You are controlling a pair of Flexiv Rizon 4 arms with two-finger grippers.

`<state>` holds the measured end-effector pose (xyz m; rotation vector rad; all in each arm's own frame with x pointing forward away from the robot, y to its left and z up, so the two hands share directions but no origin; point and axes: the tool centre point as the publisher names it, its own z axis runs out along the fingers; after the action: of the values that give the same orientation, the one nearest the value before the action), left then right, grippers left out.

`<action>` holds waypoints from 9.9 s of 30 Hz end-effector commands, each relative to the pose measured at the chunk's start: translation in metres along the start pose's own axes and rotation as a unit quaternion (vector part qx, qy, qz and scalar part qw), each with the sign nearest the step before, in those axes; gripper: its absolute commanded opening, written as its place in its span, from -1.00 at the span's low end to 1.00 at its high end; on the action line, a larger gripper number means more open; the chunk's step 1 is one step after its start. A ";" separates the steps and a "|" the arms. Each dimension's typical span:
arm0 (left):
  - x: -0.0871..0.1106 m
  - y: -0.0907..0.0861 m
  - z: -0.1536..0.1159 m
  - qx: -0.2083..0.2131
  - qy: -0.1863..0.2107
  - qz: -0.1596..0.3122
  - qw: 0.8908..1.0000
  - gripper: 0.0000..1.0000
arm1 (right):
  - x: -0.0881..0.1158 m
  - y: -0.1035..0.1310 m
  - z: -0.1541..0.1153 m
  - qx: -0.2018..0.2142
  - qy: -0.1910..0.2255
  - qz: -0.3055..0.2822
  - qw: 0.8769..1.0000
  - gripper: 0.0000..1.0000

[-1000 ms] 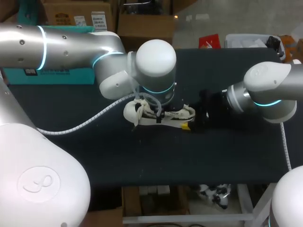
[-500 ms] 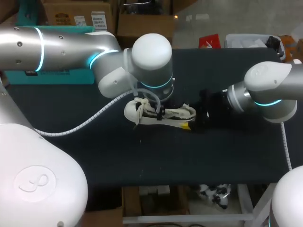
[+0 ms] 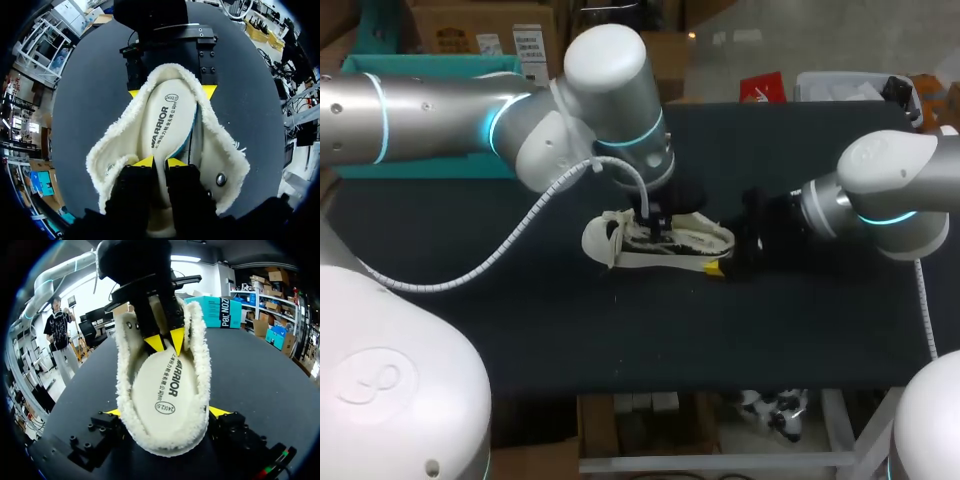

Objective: Open the shoe tongue, take the insole out of the shoe, put the insole back into the shoe, and pack the shoe into the shoebox

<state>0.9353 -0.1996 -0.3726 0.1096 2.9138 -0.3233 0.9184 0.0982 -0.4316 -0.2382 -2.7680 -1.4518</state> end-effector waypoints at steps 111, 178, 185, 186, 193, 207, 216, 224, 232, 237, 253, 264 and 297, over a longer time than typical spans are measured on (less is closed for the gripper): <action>0.092 0.108 -0.202 0.346 0.186 -0.014 0.919 -1.00 | -0.001 0.117 -0.003 0.478 -0.036 -0.047 0.876 1.00; -0.001 0.113 -0.238 0.460 0.300 0.201 0.811 -1.00 | 0.065 0.135 -0.032 0.313 -0.266 0.398 0.821 -1.00; -0.008 0.106 -0.235 0.467 0.321 0.228 0.791 -1.00 | 0.068 0.126 -0.028 0.292 -0.274 0.426 0.811 -1.00; -0.009 0.105 -0.233 0.469 0.325 0.231 0.788 -1.00 | 0.068 0.124 -0.026 0.289 -0.275 0.430 0.810 -1.00; -0.020 0.100 -0.220 0.472 0.339 0.230 0.780 -1.00 | 0.062 0.109 -0.017 0.265 -0.278 0.452 0.805 -1.00; -0.027 0.092 -0.215 0.484 0.353 0.240 0.763 -1.00 | 0.065 0.101 -0.019 0.229 -0.304 0.480 0.791 -1.00; -0.024 0.085 -0.219 0.487 0.369 0.261 0.747 -1.00 | 0.072 0.114 -0.035 0.222 -0.289 0.474 0.801 1.00; -0.018 0.074 -0.230 0.513 0.389 0.289 0.708 -1.00 | 0.078 0.125 -0.077 0.188 -0.231 0.489 0.820 1.00; -0.016 0.060 -0.233 0.534 0.409 0.281 0.684 -1.00 | 0.077 0.130 -0.089 0.188 -0.215 0.473 0.833 1.00; -0.016 0.060 -0.233 0.534 0.409 0.281 0.684 -1.00 | 0.077 0.130 -0.089 0.188 -0.215 0.473 0.833 1.00; 0.016 0.033 -0.249 0.556 0.394 0.306 0.665 -1.00 | 0.092 0.141 -0.116 0.220 -0.136 0.675 0.691 1.00; 0.037 0.038 -0.261 0.567 0.386 0.300 0.663 -1.00 | 0.095 0.148 -0.115 0.190 -0.132 0.691 0.685 1.00; 0.065 -0.004 -0.264 0.592 0.343 0.294 0.667 -1.00 | 0.120 0.145 -0.097 0.106 0.005 0.852 0.513 1.00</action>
<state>0.8245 -0.1391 -0.1304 1.6489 2.3619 -2.2911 0.8134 0.1142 -0.2450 -2.0064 -1.1766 -0.3782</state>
